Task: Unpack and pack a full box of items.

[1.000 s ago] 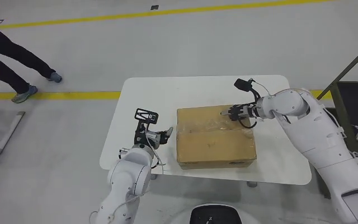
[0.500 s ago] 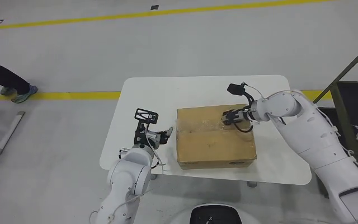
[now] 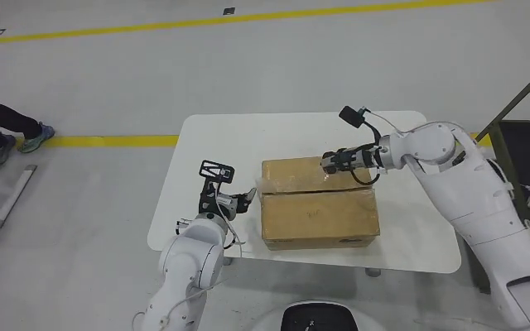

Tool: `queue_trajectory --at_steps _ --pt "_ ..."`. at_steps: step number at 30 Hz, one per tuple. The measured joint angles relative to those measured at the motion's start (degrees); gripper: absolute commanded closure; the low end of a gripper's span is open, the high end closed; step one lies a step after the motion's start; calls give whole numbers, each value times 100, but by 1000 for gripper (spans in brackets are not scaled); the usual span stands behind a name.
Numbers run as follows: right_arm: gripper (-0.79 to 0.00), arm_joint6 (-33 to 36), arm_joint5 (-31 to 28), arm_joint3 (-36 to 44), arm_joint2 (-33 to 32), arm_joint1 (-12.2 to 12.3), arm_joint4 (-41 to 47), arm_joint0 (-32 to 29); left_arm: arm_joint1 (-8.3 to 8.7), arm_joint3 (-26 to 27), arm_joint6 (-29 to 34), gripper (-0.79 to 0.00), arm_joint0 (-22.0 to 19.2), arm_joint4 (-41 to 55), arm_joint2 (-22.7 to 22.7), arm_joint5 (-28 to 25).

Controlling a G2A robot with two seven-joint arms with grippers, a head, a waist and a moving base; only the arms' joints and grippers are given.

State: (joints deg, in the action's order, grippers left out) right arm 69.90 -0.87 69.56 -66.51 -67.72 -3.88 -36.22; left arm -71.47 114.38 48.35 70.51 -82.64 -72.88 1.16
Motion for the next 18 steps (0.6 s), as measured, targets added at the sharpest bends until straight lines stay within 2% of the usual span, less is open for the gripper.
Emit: queue_trajectory --at_steps 6,13,16,18 --pt "0 337 274 580 -429 157 131 -302 0 0 0 -785 0 0 0 0" --pt "0 430 555 1052 -903 369 -384 -754 -6 -22 -294 -785 73 121 -19 -157" --pt "0 416 591 1106 -1012 425 -494 -904 -17 -57 -316 -369 15 118 44 -215" --pt "0 430 574 1115 -1069 453 -492 -979 -25 -82 -330 -292 -31 93 89 -230"
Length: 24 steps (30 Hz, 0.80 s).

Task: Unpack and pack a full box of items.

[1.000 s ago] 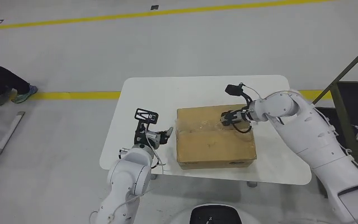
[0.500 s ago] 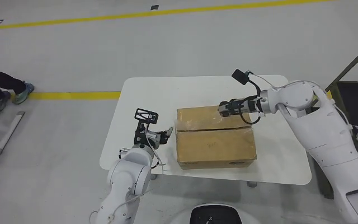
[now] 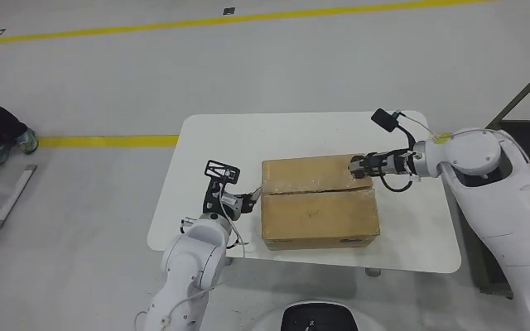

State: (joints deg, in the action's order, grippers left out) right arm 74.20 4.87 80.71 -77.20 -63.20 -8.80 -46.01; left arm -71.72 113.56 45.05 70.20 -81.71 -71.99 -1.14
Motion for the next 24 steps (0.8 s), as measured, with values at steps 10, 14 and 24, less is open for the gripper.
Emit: queue_trajectory --at_steps 10,14,24 --pt "0 124 17 146 -283 137 152 -304 -89 -191 -41 -105 -443 -11 451 -94" --pt "0 124 44 138 -257 173 58 -324 -131 -316 45 -151 -597 18 680 -173" --pt "0 68 23 -13 -153 245 -116 -334 -189 -510 266 -102 -752 121 905 -328"
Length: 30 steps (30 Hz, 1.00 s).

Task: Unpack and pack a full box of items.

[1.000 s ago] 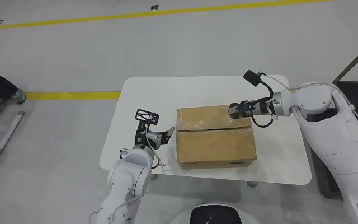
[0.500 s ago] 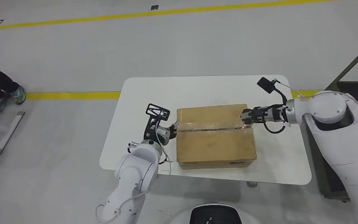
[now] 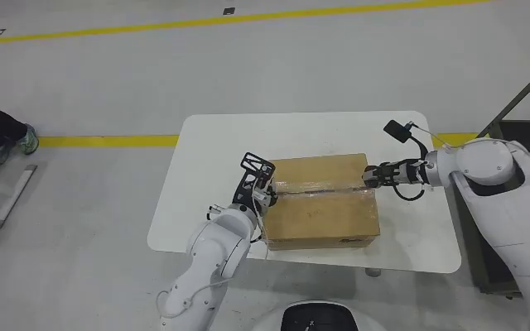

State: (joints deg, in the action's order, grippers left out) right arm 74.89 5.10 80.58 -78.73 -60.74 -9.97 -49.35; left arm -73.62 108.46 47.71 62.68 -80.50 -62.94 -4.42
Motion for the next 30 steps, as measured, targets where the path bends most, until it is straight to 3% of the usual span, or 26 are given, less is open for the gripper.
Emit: queue_trajectory --at_steps 2,4,16,30 --pt "0 -27 -10 -35 29 8 8 6 -14 -53 66 -22 -52 -28 75 -45" --pt "0 -61 -12 -67 71 17 -24 9 -37 -104 107 0 -107 -26 170 -38" --pt "0 -186 15 -86 253 79 -263 1 -185 -534 166 0 -469 -274 764 20" --pt "0 -327 42 -13 357 135 -279 -43 -326 -1048 527 -25 -651 -148 907 265"
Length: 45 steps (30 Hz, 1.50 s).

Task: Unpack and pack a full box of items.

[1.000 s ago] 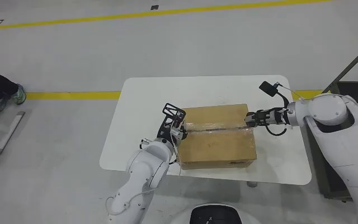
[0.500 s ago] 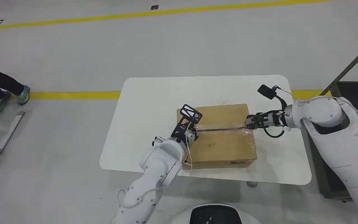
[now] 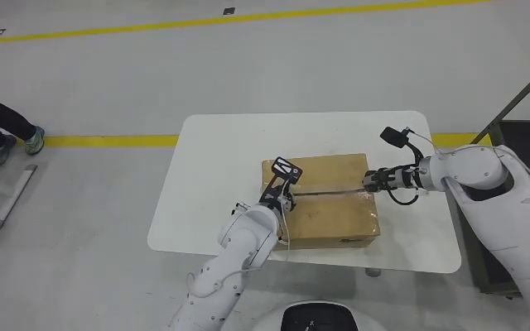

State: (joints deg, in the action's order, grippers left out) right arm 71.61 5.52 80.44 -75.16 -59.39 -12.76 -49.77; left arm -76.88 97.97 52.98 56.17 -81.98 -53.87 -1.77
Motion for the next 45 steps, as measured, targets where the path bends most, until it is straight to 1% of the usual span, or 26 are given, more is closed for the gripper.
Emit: queue_trajectory --at_steps 1,2,4,5,6,8,9,10,11,12,13,15,16,19,21,23,25,26,27,29,34,38,40,43,45 --pt "0 -2 4 4 3 6 -1 0 -7 -11 16 -22 -1 3 -3 9" --pt "-31 -2 9 8 5 11 -3 0 -13 -16 23 -34 -1 9 -4 14" --pt "-157 0 22 22 6 23 -9 0 -25 -24 26 -65 0 20 -1 15" --pt "-256 3 28 31 2 29 -11 0 -31 -27 24 -89 0 23 2 11" --pt "-280 3 36 43 -7 35 -13 -1 -36 -28 21 -99 1 24 6 7" --pt "-339 -9 49 78 -45 53 -11 -16 -49 -23 15 -86 1 27 17 -5" --pt "-385 -21 53 96 -69 62 -6 -29 -54 -20 14 -95 2 27 23 -13" --pt "-502 -43 59 125 -108 74 1 -52 -60 -15 11 -89 3 25 32 -26" --pt "-548 -60 69 153 -144 85 8 -75 -66 -13 8 -89 5 23 42 -38" --pt "-616 -77 81 184 -184 97 14 -103 -71 -13 2 -92 5 20 52 -52" --pt "-594 -98 94 229 -247 114 22 -146 -79 -15 -4 -95 4 13 70 -74" --pt "-446 -145 93 305 -366 142 48 -221 -92 -15 -13 -99 0 7 102 -99" --pt "-391 -185 83 357 -469 163 86 -280 -102 -11 -14 -99 -6 3 129 -115" --pt "-372 -279 91 506 -782 222 189 -460 -132 -13 -12 -77 -38 -3 208 -159" --pt "-342 -348 101 612 -979 257 254 -597 -154 -37 -14 -74 -72 -7 271 -189" --pt "-311 -471 101 745 -1194 290 321 -776 -184 -81 -28 -43 -129 -20 359 -224" --pt "-219 -679 70 910 -1406 312 448 -994 -220 -137 -41 -25 -192 -27 461 -250" --pt "-200 -782 55 984 -1495 320 502 -1099 -237 -164 -48 -22 -219 -24 504 -255" --pt "-123 -891 44 1057 -1585 326 555 -1207 -254 -195 -57 -22 -246 -19 548 -263" --pt "0 -1164 14 1214 -1796 336 708 -1470 -296 -276 -85 -43 -313 -3 651 -273" --pt "0 -2012 -129 1504 -2288 321 1210 -2146 -416 -455 -196 -43 -520 85 874 -226" --pt "0 -2793 -343 1660 -2556 276 1562 -2684 -523 -636 -254 -37 -700 155 1048 -143" --pt "0 -3166 -463 1725 -2639 251 1672 -2962 -585 -723 -290 -46 -791 201 1152 -122" --pt "0 -3514 -593 1785 -2682 220 1809 -3274 -665 -849 -334 -58 -896 217 1300 -116" --pt "0 -3602 -640 1799 -2685 208 1878 -3398 -712 -933 -356 -55 -959 193 1377 -91"
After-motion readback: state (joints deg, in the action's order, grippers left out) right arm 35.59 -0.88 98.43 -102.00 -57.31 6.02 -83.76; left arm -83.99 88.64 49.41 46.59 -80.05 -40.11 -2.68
